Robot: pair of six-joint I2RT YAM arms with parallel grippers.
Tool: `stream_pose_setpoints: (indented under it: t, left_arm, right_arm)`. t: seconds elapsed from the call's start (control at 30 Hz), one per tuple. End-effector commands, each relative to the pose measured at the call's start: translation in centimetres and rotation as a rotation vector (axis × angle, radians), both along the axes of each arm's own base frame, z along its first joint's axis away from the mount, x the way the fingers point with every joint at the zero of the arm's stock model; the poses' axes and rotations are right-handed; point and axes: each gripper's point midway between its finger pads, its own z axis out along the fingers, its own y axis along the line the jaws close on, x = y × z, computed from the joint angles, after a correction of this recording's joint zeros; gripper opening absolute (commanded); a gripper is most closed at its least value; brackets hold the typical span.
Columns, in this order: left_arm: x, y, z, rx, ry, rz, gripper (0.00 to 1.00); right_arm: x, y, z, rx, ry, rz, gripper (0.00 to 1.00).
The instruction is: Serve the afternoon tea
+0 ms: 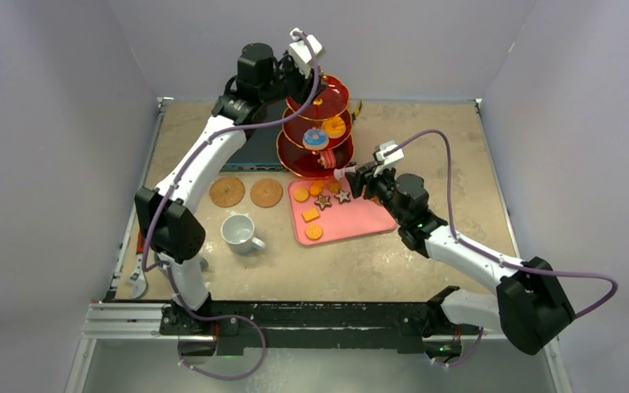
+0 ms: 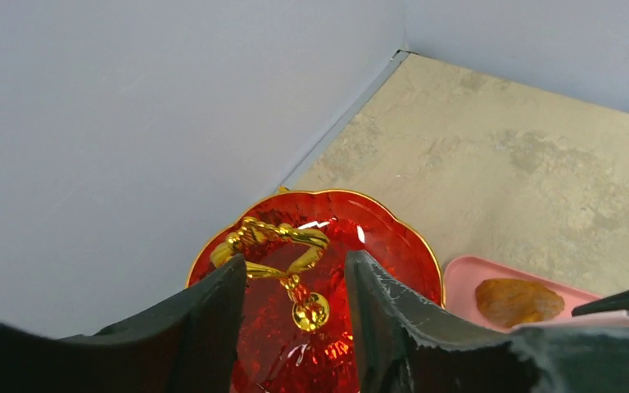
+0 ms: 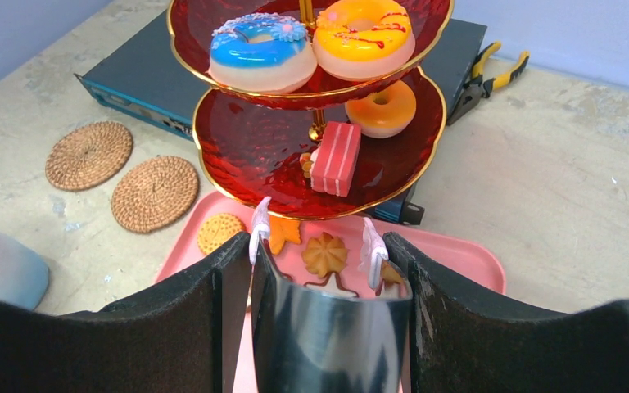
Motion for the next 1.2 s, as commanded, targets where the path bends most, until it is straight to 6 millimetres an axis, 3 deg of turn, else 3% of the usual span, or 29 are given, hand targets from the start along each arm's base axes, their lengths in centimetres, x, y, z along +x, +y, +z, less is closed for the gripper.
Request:
stream_pose_setpoints:
  t: [0.0, 0.07, 0.13, 0.4, 0.47, 0.77, 0.97, 1.17]
  left_arm:
    - [-2.9, 2.0, 5.6, 0.006, -0.114, -0.047, 0.59]
    - [-3.1, 2.9, 5.1, 0.039, -0.116, -0.071, 0.74]
    - [-3.2, 3.7, 4.5, 0.072, -0.118, -0.086, 0.81]
    - [-2.5, 6.6, 2.7, 0.130, -0.025, -0.396, 0.86]
    - [-2.4, 6.3, 1.9, 0.150, -0.016, -0.442, 0.87]
    - [-1.4, 4.0, 2.2, 0.004, -0.084, -0.552, 0.84]
    - [-2.0, 3.0, 4.7, -0.129, -0.154, -0.630, 0.80]
    - [-3.2, 1.5, 4.4, -0.176, -0.108, -0.700, 0.79]
  right_arm:
    - [0.3, 0.4, 2.3, 0.058, -0.066, 0.002, 0.61]
    - [0.3, 0.5, 2.3, 0.059, -0.067, 0.006, 0.61]
    - [0.3, 0.6, 2.4, 0.062, -0.068, 0.010, 0.61]
    - [0.0, 0.6, 2.7, 0.073, -0.072, 0.014, 0.61]
    - [-0.1, 0.5, 2.9, 0.078, -0.075, 0.014, 0.61]
    - [-0.6, 0.4, 3.9, 0.093, -0.086, 0.023, 0.61]
    - [-1.0, 0.4, 4.6, 0.114, -0.094, 0.030, 0.61]
    - [-1.3, 0.4, 5.2, 0.128, -0.102, 0.037, 0.60]
